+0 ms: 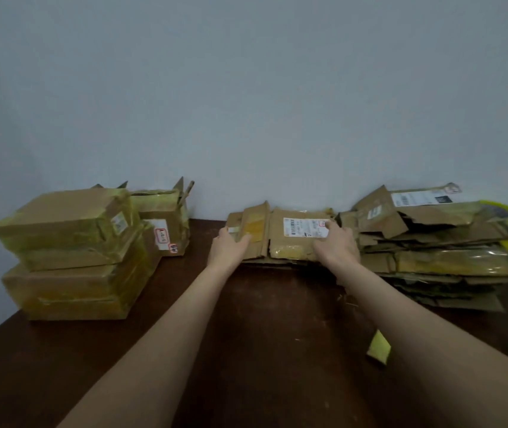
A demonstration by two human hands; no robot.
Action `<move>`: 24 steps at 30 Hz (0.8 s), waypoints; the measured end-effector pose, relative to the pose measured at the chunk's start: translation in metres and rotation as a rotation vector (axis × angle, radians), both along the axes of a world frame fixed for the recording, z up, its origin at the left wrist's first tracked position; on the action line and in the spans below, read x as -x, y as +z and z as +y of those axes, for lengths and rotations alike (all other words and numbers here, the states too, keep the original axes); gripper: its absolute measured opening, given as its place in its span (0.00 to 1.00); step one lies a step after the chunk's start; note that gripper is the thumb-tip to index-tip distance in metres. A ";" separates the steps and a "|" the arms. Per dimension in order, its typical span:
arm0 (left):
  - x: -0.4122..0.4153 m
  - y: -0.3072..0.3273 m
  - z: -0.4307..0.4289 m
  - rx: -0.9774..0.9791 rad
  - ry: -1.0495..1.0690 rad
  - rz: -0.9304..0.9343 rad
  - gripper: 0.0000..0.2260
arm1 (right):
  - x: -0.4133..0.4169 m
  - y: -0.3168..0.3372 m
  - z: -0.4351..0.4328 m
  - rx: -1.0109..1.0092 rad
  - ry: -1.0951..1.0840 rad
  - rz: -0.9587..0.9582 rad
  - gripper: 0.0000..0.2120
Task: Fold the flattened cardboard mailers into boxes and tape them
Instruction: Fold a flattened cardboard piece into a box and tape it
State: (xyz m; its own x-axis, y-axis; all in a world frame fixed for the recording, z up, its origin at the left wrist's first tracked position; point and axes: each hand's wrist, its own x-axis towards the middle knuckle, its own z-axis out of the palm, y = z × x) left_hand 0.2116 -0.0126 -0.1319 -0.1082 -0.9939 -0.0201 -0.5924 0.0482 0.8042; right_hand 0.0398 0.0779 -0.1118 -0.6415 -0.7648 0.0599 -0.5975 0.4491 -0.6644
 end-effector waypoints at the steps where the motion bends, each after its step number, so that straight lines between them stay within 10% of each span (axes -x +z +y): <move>1: 0.002 -0.001 -0.004 -0.028 0.015 0.003 0.31 | 0.003 -0.004 0.001 -0.025 0.020 0.000 0.23; 10: 0.015 0.015 -0.005 -0.117 0.010 0.506 0.17 | 0.020 -0.020 0.001 -0.081 0.177 -0.025 0.24; 18: -0.054 0.061 0.056 -0.020 -0.223 0.700 0.11 | 0.014 0.025 0.036 0.404 0.048 -0.411 0.44; 24: -0.090 0.049 0.114 0.101 -0.267 0.561 0.29 | -0.020 0.041 0.105 0.548 0.284 -0.748 0.16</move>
State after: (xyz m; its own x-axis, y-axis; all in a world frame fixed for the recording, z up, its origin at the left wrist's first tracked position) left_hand 0.3013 0.1016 -0.0830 -0.3197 -0.9252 0.2045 -0.0386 0.2284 0.9728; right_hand 0.0594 0.1830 -0.0707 -0.4543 -0.8846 0.1055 0.0258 -0.1315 -0.9910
